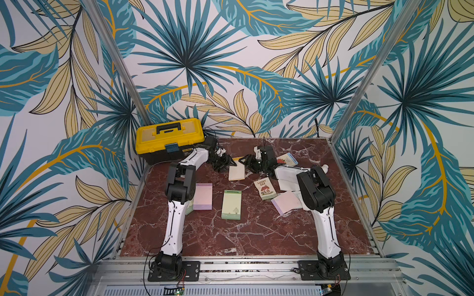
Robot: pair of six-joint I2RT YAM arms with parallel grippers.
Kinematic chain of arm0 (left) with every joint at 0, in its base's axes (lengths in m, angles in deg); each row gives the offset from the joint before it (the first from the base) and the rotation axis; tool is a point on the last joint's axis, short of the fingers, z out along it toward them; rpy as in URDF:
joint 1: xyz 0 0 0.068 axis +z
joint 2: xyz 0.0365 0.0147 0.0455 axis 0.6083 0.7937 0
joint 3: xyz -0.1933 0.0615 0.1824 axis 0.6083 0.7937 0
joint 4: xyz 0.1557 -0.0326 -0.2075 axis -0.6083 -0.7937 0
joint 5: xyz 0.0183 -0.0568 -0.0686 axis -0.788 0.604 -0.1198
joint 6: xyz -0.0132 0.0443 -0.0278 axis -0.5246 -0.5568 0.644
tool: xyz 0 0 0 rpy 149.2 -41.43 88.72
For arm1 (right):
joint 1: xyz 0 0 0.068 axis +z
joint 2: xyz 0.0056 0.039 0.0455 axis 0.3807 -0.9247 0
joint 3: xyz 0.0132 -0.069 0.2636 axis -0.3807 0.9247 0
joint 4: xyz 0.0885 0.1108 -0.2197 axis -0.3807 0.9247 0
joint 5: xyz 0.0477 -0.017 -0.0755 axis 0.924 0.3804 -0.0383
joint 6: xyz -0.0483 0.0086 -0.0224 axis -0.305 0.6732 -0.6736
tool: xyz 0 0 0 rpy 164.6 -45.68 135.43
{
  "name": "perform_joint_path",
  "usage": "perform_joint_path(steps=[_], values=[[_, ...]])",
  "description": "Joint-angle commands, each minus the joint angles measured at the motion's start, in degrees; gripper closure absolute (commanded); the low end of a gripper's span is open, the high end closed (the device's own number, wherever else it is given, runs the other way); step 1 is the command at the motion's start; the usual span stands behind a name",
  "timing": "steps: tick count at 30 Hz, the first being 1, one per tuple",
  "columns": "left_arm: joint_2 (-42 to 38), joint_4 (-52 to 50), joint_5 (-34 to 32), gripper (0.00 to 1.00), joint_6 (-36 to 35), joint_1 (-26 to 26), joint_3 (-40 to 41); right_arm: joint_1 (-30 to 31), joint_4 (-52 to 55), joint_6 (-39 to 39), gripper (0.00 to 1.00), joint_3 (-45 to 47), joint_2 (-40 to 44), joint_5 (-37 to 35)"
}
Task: Tear off pages from different memo pads
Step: Pick up the memo pad from the center of the board.
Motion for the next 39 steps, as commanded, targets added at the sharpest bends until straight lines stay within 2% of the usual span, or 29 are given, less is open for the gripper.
perform_joint_path(steps=[1,9,13,21,23,25,28,33,39], values=[[0.38,-1.60,-0.51,0.39,-0.91,-1.27,1.43,3.12,1.94,-0.84,0.48,0.64,2.55,4.20],[-0.07,-1.46,-0.21,0.39,-1.20,-0.87,1.76,4.88,9.79,-3.93,0.49,-3.56,1.20,4.78],[-0.50,-1.37,-0.13,0.39,-1.37,-0.69,2.15,5.37,15.15,-5.73,0.52,-5.68,0.98,2.13],[-1.29,-1.35,0.04,0.39,-1.71,-0.25,2.97,5.38,18.26,-5.97,0.67,-5.95,2.25,-1.76],[-1.47,-1.47,0.09,0.39,-1.91,-0.09,3.02,5.43,18.43,-5.92,0.74,-5.69,2.88,-2.47],[-1.47,-1.72,0.29,0.39,-1.99,0.19,3.17,5.43,18.44,-5.70,0.86,-5.21,3.72,-3.02],[-4.54,-1.64,0.74,0.39,-2.22,1.11,4.17,5.43,18.85,-5.67,0.99,-4.33,5.55,-3.34],[-11.06,-0.98,1.89,0.36,-4.15,3.59,9.10,5.42,21.98,-6.59,1.00,-2.37,11.62,-3.27],[-24.50,9.62,11.86,0.34,-5.50,6.07,23.15,5.26,30.78,-9.50,1.00,-2.17,21.68,0.95]])
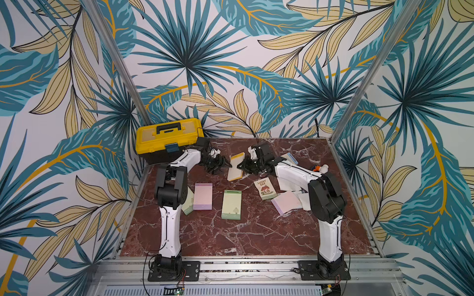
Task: Tear off pages from different memo pads
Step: Pick up the memo pad from the center of the board.
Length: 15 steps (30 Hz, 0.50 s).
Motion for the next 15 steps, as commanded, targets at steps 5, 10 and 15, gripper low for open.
perform_joint_path(steps=[5,10,15], values=[[-15.58,10.50,14.46,0.39,-3.81,1.53,12.35,-0.99,3.58,-3.49,1.00,2.10,13.62,11.91],[-22.93,23.17,21.99,0.45,5.51,1.56,19.12,-2.65,-1.27,-3.19,1.00,4.40,17.33,24.51],[-29.30,46.83,26.24,0.45,22.69,1.67,27.08,-4.12,-5.93,-0.29,1.00,5.09,19.20,31.91]])
